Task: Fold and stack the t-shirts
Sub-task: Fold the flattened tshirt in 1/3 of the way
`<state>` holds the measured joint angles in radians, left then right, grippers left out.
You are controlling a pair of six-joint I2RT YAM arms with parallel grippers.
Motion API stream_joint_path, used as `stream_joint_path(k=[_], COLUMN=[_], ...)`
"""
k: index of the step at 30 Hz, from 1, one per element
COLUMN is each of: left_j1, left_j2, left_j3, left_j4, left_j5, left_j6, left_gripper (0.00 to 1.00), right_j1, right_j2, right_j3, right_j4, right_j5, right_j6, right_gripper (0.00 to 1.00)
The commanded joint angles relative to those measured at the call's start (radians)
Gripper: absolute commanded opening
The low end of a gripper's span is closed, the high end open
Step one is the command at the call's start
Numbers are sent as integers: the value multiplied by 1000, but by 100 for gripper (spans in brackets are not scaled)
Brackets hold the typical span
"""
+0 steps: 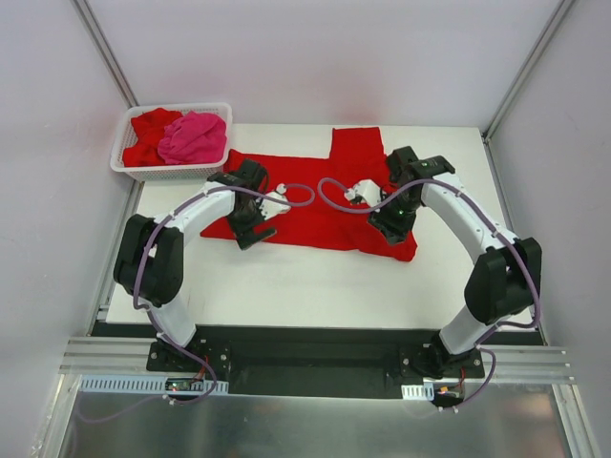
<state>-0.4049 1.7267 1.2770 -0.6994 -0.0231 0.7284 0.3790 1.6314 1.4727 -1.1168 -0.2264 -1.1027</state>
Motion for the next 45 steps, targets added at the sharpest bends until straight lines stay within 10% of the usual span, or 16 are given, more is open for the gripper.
stream_joint_path(k=[1, 10, 45], left_j1=[6, 113, 199], left_j2=[-41, 89, 212], left_j3=[-70, 13, 51], left_j4=[-77, -69, -31], left_j5=[117, 105, 72], left_j6=[-32, 11, 68], left_gripper=[97, 95, 92], right_j1=[-14, -28, -46], right_j2=[-10, 65, 36], right_j3=[-81, -164, -400], right_j4=[93, 386, 544], right_j5=[-45, 111, 358], right_j6=[36, 67, 10], right_gripper=[46, 79, 79])
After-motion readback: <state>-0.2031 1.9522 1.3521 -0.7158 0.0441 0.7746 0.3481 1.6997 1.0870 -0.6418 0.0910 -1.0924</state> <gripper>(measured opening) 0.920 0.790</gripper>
